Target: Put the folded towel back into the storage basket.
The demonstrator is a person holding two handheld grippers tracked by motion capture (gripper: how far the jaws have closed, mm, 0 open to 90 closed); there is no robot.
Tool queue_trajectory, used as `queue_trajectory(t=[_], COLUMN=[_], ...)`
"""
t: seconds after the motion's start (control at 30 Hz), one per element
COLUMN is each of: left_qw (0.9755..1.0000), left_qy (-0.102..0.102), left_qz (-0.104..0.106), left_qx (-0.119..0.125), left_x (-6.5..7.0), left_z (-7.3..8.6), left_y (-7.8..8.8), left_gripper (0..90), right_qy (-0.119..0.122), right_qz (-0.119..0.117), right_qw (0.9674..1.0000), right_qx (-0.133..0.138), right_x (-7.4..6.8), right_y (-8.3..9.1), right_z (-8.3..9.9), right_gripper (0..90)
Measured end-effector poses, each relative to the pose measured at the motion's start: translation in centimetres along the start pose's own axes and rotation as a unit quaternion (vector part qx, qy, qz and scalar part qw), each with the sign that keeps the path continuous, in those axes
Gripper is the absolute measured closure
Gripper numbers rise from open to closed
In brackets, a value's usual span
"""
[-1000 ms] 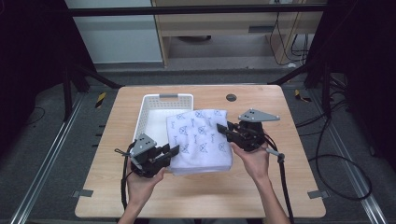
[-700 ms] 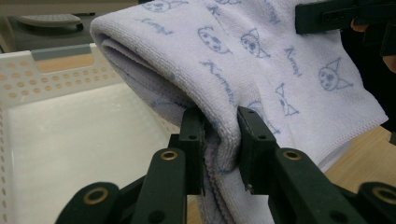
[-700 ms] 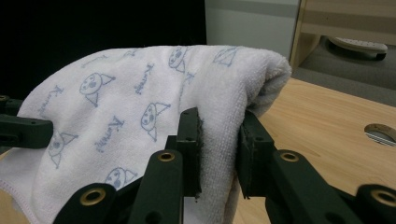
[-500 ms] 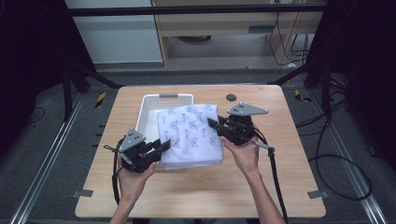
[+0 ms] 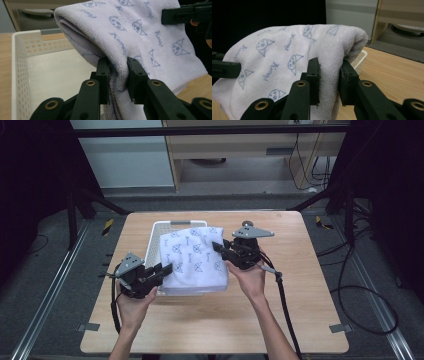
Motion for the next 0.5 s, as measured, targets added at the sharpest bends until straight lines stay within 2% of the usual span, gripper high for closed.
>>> queue_trajectory(t=[0.23, 0.5], left_qw=[0.9999, 0.9997], left_qy=[0.006, 0.016], left_qz=[-0.008, -0.017], left_qx=[-0.001, 0.001], left_x=[-1.2, -2.6], left_z=[-0.1, -0.2], left_y=[-0.1, 0.1], left_gripper=[73.0, 73.0], right_qy=[-0.004, 0.007], right_qz=[-0.003, -0.002], right_qw=[1.0, 1.0], right_qx=[0.0, -0.001], right_x=[0.0, -0.6], right_y=[-1.4, -2.9], right_z=[-0.2, -0.9], right_gripper=[73.5, 73.5])
Point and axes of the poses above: each handheld gripper's, and its own axes: y roughly backward along the jaws, z roughly out of its underside, x roughly to its right, the point moved 7 cm from there along -y, roughly forward along the jaws, and after that the axes turned 1 degree about x, right-handed, at the moved point
